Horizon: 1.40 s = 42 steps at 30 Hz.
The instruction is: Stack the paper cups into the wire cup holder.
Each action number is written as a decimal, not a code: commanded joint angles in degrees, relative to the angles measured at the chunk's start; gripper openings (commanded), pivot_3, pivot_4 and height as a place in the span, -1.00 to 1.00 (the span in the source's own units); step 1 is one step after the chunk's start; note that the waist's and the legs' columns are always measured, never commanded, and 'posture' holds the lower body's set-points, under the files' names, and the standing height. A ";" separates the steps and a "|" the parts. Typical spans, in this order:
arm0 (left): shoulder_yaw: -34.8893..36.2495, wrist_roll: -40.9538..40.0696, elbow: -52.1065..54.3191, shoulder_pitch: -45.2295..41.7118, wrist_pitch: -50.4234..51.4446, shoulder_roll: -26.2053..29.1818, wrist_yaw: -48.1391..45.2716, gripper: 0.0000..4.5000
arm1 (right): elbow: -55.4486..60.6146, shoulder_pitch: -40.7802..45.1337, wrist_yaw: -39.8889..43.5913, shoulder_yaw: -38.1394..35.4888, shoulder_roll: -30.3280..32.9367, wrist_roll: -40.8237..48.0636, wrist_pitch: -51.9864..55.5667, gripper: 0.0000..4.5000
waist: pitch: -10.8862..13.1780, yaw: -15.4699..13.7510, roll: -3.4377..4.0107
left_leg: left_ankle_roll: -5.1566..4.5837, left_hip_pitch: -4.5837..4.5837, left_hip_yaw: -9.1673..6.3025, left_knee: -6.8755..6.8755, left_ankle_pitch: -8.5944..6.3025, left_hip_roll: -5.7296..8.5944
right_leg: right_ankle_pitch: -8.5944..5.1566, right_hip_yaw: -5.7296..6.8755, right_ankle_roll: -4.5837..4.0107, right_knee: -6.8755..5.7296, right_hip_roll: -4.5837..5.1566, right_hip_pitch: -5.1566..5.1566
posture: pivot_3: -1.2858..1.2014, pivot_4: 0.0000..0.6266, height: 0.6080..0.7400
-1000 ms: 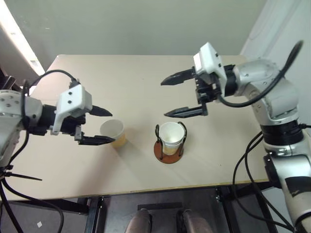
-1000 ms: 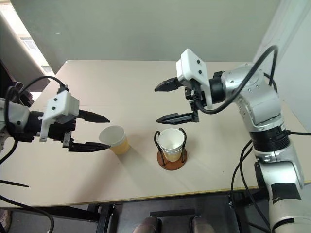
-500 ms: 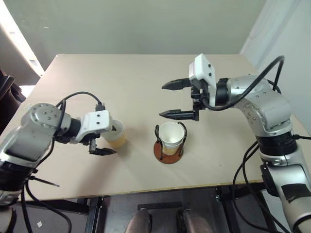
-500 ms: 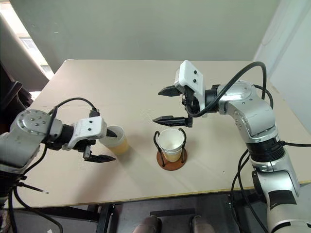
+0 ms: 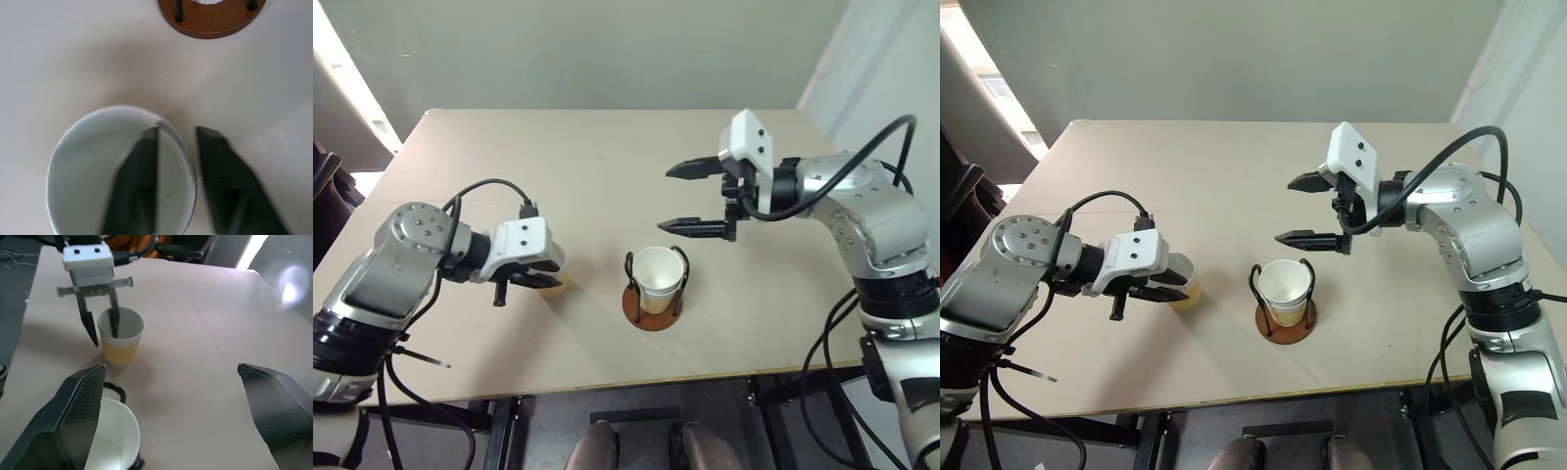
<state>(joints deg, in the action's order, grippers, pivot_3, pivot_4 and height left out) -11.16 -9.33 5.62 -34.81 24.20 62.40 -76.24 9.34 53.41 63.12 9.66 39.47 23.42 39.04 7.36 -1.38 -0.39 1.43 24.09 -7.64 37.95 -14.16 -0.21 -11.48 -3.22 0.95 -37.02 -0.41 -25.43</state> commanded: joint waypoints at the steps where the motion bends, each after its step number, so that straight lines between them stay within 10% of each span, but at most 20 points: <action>1: 2.33 -0.48 1.09 -2.34 -0.17 0.41 -0.62 -0.99 | 1.54 -0.76 1.30 -3.57 3.21 0.69 -0.99 1.00 | 0.00 -0.02 0.00 | 0.00 0.00 0.00 0.01 0.00 0.00 | 0.00 0.00 0.00 0.00 0.00 0.01 | 0.03 -0.52 1.00; 17: 6.24 -19.35 -0.65 -26.99 2.93 -12.02 -11.89 -0.99 | 6.71 -11.76 7.69 -14.51 17.30 11.66 4.71 1.00 | -0.01 -0.25 -0.01 | -0.08 0.11 0.09 0.23 0.00 -0.05 | 0.17 -0.11 0.29 0.11 -0.08 0.10 | 0.03 -0.52 1.00; 42: -16.43 -15.90 -7.65 -32.51 -17.24 -13.91 -16.26 -0.99 | 17.67 -18.25 -2.37 -21.02 20.42 20.32 12.20 1.00 | -0.05 -0.08 0.09 | -0.24 -0.01 0.11 0.34 0.04 -0.16 | 0.27 -0.18 0.56 0.32 -0.22 0.41 | 0.03 -0.52 1.00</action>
<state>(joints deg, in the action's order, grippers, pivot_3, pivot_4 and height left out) -27.81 -26.83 -1.66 -65.91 9.23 48.85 -90.00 25.54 34.84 61.34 -8.92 58.84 42.77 51.24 7.31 -1.46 -0.31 1.18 24.08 -7.52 38.31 -14.12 -0.38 -11.20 -3.40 1.51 -36.70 -0.63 -25.02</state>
